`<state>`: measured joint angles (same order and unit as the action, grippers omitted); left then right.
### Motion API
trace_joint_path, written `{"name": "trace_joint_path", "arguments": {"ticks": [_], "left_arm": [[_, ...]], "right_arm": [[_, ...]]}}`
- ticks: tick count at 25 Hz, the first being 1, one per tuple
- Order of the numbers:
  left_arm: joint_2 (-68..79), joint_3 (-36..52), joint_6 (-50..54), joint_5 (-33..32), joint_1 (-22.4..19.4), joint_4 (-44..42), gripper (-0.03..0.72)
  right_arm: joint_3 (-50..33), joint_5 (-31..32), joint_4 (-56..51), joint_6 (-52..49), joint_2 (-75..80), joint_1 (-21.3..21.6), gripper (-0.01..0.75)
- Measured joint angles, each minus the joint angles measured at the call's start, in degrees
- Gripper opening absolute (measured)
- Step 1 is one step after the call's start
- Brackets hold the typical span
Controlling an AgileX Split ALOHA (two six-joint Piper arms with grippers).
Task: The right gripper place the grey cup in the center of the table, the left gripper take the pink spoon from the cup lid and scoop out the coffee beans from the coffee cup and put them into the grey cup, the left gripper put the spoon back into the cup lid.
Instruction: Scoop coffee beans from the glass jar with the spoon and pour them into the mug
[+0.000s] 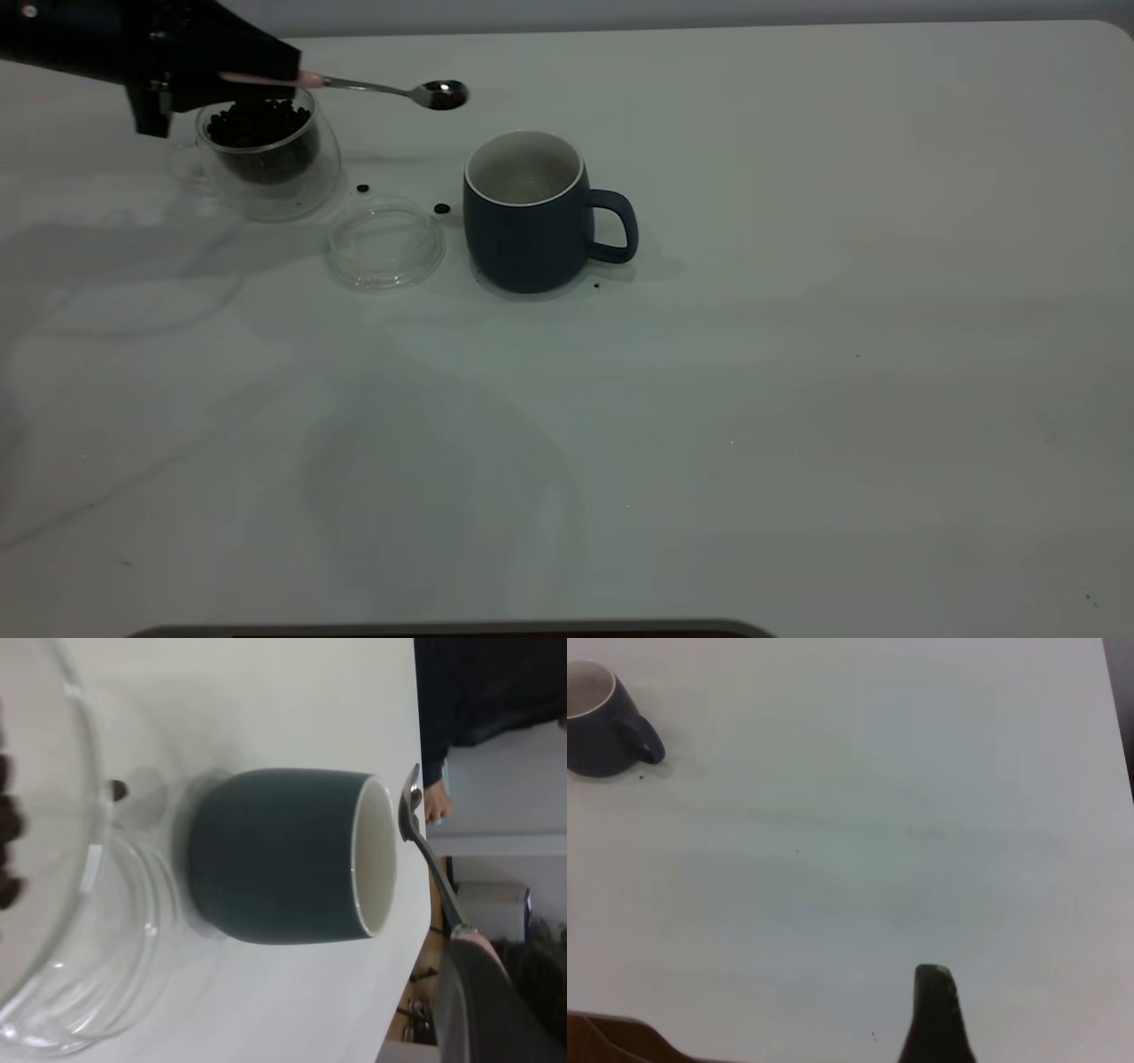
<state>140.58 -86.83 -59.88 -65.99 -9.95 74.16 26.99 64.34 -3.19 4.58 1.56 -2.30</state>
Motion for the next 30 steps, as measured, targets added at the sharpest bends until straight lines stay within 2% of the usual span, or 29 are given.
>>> {"name": "trace_joint_path", "arguments": {"ticks": [14, 17, 25, 30], "left_arm": [[0.0, 0.0, -6.61, 0.0, 5.14, -0.93, 0.115], [0.0, 0.0, -10.53, 0.42, 6.28, -2.6, 0.115], [0.0, 0.0, -26.5, 7.16, 7.58, -2.41, 0.115], [-0.19, 0.0, -31.64, 6.98, 7.53, -1.62, 0.115]], "right_arm": [[0.0, 0.0, 0.0, -0.05, 0.0, 0.0, 0.591], [0.0, 0.0, 0.0, -0.05, 0.0, 0.0, 0.591], [0.0, 0.0, 0.0, -0.05, 0.0, 0.0, 0.591], [0.0, 0.0, 0.0, -0.05, 0.0, 0.0, 0.591]]}}
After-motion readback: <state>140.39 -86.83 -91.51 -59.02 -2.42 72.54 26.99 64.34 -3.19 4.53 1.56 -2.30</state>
